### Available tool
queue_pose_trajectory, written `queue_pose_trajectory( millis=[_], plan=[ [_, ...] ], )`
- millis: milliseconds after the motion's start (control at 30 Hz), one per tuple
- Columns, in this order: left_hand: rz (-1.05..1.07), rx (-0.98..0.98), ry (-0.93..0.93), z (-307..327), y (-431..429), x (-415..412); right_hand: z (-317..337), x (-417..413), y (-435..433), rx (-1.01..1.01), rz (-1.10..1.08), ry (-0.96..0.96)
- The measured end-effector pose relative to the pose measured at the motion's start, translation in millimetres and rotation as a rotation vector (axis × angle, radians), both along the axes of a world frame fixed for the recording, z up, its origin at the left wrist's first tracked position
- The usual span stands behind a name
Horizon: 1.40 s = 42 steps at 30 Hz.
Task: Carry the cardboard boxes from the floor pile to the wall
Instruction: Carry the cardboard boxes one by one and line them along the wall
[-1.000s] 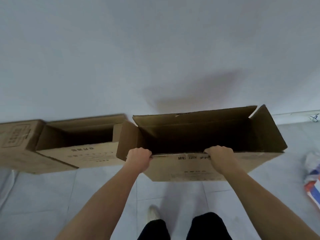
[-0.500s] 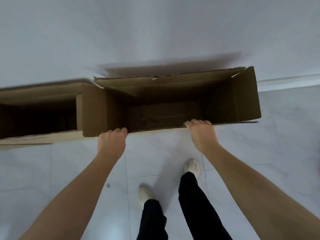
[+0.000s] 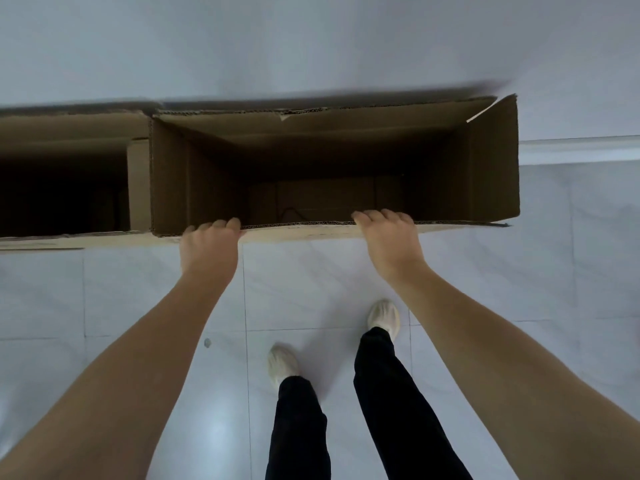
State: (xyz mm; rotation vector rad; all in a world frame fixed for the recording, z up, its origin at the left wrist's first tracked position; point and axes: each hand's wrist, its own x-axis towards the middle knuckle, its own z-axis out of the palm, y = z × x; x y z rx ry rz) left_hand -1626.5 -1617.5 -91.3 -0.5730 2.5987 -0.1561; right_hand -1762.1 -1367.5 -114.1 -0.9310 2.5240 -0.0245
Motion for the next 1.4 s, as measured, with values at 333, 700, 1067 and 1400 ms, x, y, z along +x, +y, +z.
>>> queue_pose_trajectory(
  millis=[333,700,1067,1400],
  plan=[
    [0.114,0.379,0.14,30,18,-12,39,2,0,0.036,-0.064,-0.104],
    [-0.108,0.545,0.745,269,78,-43,294,49,24,-0.501,-0.662,0.238],
    [-0.605,0.83,0.951,524,270,45,553,253,220,-0.417,-1.099,0.679],
    [-0.954,0.96,0.873,584,484,289,595,563,394,-0.357,-1.434,0.834]
  ],
)
